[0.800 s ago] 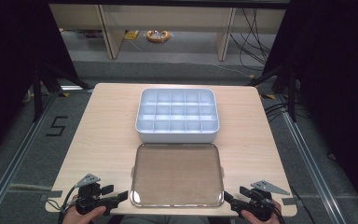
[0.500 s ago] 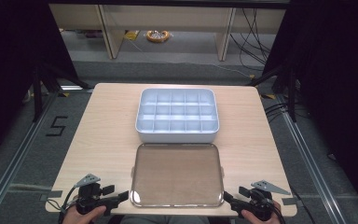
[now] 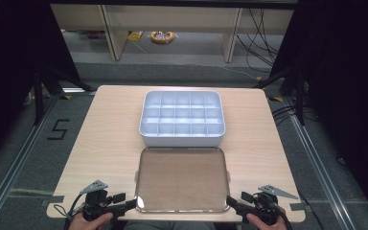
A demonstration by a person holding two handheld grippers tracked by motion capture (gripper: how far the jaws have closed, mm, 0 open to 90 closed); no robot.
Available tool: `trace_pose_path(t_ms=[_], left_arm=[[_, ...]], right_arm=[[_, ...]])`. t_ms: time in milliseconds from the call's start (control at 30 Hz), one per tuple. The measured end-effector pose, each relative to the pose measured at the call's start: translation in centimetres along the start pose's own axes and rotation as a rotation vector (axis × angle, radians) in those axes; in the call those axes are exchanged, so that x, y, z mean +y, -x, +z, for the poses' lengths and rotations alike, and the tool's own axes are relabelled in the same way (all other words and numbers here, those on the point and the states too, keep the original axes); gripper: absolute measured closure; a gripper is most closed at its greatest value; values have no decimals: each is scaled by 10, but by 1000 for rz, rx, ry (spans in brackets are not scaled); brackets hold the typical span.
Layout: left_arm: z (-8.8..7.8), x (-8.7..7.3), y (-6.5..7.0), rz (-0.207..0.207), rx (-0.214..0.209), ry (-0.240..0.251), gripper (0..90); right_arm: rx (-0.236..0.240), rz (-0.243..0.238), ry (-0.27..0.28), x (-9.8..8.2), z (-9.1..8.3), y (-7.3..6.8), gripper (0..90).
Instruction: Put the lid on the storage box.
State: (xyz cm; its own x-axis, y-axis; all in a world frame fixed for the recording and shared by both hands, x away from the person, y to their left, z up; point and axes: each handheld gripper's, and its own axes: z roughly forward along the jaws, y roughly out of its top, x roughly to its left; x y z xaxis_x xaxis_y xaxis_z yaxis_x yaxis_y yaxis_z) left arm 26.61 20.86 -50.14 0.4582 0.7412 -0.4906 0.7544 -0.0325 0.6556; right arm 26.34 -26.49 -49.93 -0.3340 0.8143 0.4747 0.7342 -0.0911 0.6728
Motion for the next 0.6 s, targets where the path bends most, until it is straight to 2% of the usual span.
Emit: trace_pose_path(t_ms=[33,67,100,167,200,267,300,367,400,433,467,500,567,600], left_arm=[[2,0,2,1,-3,3,397],[3,0,3,4,-5,1,401],[4,0,4,9,-7,-5,411],[8,0,6,11,-8,-15,427],[8,0,6,11,-8,-15,430],[12,1,7,-2,-10,-27,438],[13,1,7,-4,-6,-27,441],[14,2,7,-6,-2,-28,455],[14,2,6,-10,1,-29,456],[15,3,5,-10,6,-37,461],[17,4,3,-33,2,-47,468],[17,4,3,-33,2,-47,469],[19,5,1,-50,-7,-53,473],[21,6,1,-47,2,-51,478]], right_arm=[[-15,-12,0,0,0,0,293],[-6,-10,-5,0,1,0,300],[-9,24,-20,0,1,-3,306],[-15,-8,-11,0,5,0,333],[-18,24,-31,0,4,-3,338],[0,23,-40,1,8,-3,363],[-4,40,-40,1,10,-5,364],[-1,-1,-31,2,12,-2,375],[-3,15,-43,2,13,-4,376],[-9,29,-34,2,16,-5,376],[-18,3,-37,2,17,-2,378],[-5,23,-49,3,17,-3,381],[-5,27,-40,3,19,-3,383],[-25,17,-41,4,20,-1,385]])
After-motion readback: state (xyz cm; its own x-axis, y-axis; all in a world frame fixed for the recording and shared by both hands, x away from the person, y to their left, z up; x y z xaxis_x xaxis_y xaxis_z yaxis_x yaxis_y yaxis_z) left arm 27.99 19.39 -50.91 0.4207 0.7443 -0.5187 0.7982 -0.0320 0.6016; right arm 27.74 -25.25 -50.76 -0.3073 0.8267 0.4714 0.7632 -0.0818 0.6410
